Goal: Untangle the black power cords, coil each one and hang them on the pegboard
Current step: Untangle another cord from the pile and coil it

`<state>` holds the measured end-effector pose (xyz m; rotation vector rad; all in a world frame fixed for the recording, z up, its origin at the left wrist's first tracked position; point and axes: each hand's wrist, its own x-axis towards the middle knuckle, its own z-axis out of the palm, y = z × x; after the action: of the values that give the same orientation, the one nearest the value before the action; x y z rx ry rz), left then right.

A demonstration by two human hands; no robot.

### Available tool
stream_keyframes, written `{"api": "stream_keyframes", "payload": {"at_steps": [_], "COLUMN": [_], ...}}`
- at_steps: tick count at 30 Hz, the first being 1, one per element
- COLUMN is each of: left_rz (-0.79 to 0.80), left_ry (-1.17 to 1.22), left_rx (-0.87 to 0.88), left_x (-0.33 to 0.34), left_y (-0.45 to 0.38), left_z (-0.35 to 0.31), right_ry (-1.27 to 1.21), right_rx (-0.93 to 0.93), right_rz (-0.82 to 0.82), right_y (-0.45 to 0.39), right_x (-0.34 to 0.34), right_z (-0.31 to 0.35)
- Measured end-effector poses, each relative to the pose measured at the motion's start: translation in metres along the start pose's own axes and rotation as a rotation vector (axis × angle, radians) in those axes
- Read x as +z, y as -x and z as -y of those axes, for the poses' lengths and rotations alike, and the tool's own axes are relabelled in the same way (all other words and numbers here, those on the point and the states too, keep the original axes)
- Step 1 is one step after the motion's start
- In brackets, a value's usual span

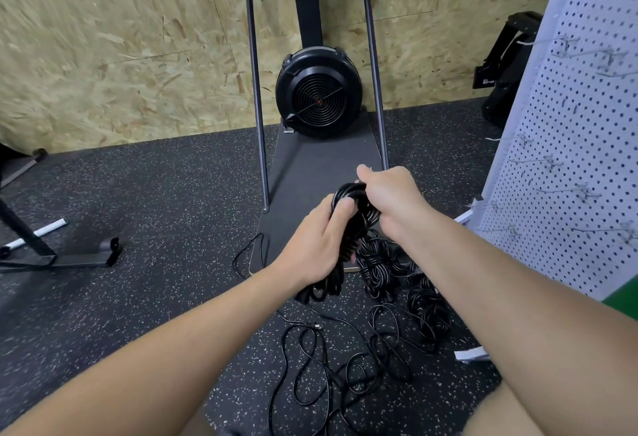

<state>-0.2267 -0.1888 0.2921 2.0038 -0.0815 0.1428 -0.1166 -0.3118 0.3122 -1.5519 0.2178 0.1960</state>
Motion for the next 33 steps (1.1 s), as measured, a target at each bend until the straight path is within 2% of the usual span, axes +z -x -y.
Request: {"api": "stream_keyframes", "payload": {"at_steps": [4, 9, 12, 13, 16, 18, 23, 26, 29, 33], "left_rz": [-0.043, 0.074, 0.043, 0.013, -0.066, -0.078, -0.014, 0.037, 0.057, 0.023], "left_ry": [-0.071, 0.186, 0.391, 0.44, 0.456, 0.447, 0.413, 0.365, 0.366, 0.344], "left_rx": [-0.043, -0.288, -0.416, -0.421, -0.385, -0.388, -0.466, -0.508, -0.487, -0.432], "left_x": [0.007, 0.008, 0.005, 0.003, -0.005, -0.006, 0.002, 0.009, 0.021, 0.043], "left_y": [-0.003, 0.001, -0.001, -0.002, -0.007, -0.011, -0.026, -0.042, -0.064, -0.095], "left_z": [0.002, 0.008, 0.014, 0.016, 0.022, 0.028, 0.052, 0.075, 0.102, 0.159], "right_ry": [0.171, 0.261, 0.293, 0.277, 0.204, 0.196, 0.275, 0.434, 0.628, 0.661], "right_rx": [-0.194, -0.285, -0.339, -0.307, -0.119, -0.067, -0.103, -0.151, -0.218, -0.211], "right_rz": [-0.135, -0.171, -0.034, 0.057, 0.464, 0.587, 0.504, 0.446, 0.417, 0.381], "right_y": [0.006, 0.002, -0.001, -0.002, 0.003, 0.006, -0.015, -0.042, -0.071, -0.116], "right_x": [0.001, 0.005, 0.005, 0.001, -0.025, -0.036, -0.034, -0.031, -0.029, -0.032], "right_z": [-0.003, -0.02, -0.015, -0.008, 0.012, 0.013, -0.002, -0.016, -0.029, -0.055]}}
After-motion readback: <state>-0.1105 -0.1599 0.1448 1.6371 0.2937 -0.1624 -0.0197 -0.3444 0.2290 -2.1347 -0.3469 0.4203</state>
